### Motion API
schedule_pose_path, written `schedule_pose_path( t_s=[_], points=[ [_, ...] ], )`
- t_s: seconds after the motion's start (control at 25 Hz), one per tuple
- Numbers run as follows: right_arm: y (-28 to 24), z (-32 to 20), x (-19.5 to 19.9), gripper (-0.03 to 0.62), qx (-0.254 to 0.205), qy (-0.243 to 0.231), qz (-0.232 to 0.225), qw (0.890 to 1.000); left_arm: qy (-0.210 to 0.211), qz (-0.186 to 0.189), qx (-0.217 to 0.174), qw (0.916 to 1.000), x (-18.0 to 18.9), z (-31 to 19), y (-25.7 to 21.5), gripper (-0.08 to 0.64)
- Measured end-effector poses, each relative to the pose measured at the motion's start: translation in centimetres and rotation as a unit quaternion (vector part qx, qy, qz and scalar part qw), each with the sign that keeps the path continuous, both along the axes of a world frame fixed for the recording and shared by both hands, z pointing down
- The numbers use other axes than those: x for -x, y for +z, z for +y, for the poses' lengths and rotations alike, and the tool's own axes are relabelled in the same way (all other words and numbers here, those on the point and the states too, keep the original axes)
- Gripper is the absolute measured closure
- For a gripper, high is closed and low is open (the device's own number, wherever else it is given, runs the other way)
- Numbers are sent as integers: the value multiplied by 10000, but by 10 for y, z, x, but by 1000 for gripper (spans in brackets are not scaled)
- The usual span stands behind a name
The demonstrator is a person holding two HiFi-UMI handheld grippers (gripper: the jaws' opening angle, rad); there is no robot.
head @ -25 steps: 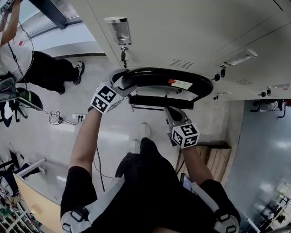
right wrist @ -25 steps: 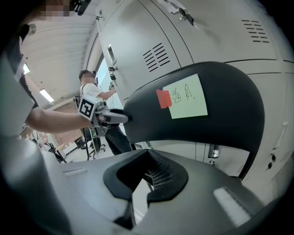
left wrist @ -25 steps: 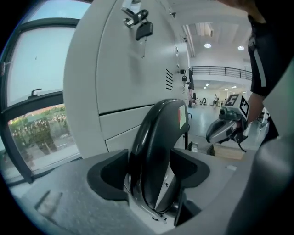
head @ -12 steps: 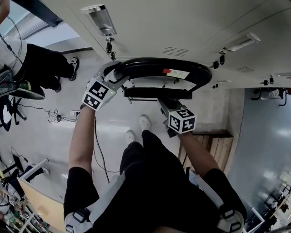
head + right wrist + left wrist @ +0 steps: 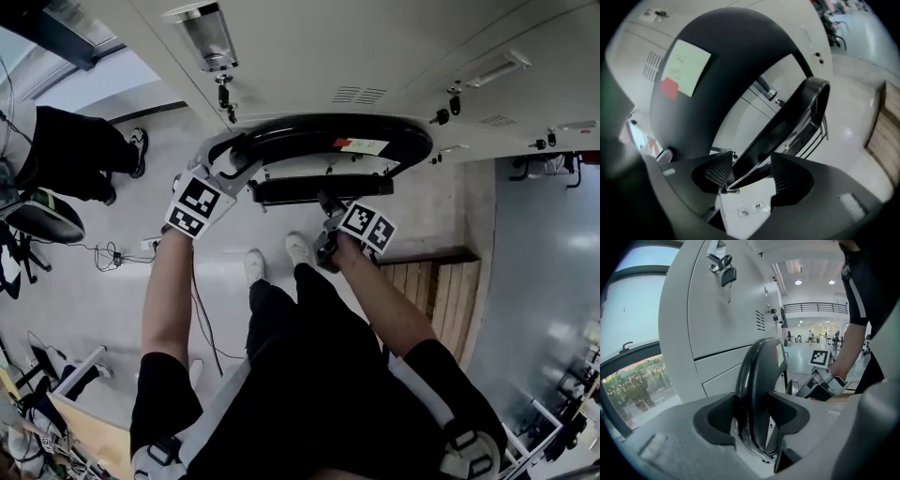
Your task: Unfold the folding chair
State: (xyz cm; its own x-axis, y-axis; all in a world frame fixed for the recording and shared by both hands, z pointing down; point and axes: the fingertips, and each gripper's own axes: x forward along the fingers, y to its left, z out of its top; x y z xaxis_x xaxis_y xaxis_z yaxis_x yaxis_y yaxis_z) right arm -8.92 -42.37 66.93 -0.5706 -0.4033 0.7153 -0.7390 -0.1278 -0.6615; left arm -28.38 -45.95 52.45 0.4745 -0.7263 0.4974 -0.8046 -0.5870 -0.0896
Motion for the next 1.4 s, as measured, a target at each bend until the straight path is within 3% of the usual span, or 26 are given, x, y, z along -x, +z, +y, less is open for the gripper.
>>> schedule_pose_path(
  t_s=[0.08,0.2,0.52,0.68,0.84,1.0,1.24,1.4],
  points=[
    [7,2,-4,378,84,531,233,9983,60,23,11,10000,-4,7,0,347],
    [13,16,0,304,226,757,545,9954,156,102,84,9998,-7,11,0,347],
    [31,19,-6,247,628,2048,198,9766,589,361,234,9973,-13,33,-2,355],
    [42,10,-6,252,620,2239,176,9725,841,195,313,9958,-18,41,-2,354],
    [53,10,-4,264,699,2410,186,9678,1218,267,521,9908,-26,52,-1,354],
    [60,9,1,328,679,2541,158,9647,1626,114,664,9844,-26,57,1,354],
    [55,10,3,408,591,2625,155,9630,1706,292,717,9823,-30,59,2,353],
    [54,15,1,414,546,2652,182,9625,1761,151,707,9817,-38,60,13,356]
  ],
)
